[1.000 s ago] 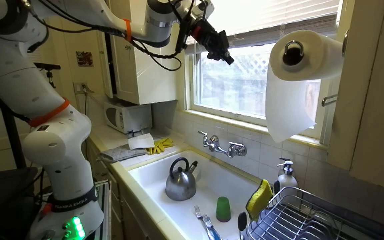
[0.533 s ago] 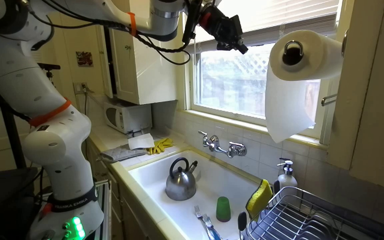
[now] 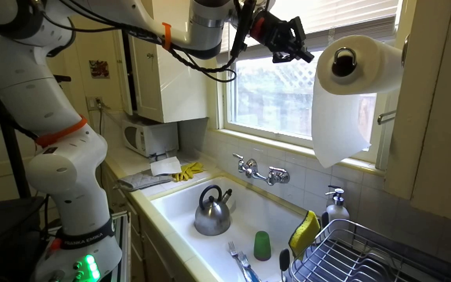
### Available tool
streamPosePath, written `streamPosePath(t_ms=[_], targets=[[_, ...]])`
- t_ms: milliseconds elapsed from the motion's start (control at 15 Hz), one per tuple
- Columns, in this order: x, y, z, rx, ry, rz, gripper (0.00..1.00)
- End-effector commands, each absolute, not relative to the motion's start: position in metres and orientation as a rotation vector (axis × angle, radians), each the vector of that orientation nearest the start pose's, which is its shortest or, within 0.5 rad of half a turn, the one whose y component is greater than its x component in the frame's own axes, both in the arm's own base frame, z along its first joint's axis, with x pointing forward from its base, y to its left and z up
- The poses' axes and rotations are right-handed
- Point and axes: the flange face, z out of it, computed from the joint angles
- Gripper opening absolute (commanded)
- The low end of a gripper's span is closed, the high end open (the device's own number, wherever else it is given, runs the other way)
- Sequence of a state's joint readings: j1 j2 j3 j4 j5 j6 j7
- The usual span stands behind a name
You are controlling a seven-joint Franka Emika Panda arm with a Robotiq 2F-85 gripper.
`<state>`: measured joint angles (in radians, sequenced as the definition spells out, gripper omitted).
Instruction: Roll the paper towel upwards.
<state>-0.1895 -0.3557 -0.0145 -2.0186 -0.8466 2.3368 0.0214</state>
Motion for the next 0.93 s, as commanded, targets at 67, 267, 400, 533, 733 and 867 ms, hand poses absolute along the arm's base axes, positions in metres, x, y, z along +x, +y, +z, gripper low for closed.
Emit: streamPosePath(t_ms=[67,267,400,533,733,867], targets=[[0.489,-0.127,0.668,2.167,0.190,0.675,0.00],[0.493,-0.132,0.662,2.149,0.194,0.662,0.00],[0.494,-0.136,0.659,2.140,0.195,0.654,0.00],[0.495,-0.139,0.657,2.133,0.195,0.650,0.00],[0.495,-0.144,0.657,2.118,0.192,0.645,0.00],[0.494,-0.148,0.658,2.111,0.185,0.644,0.00]])
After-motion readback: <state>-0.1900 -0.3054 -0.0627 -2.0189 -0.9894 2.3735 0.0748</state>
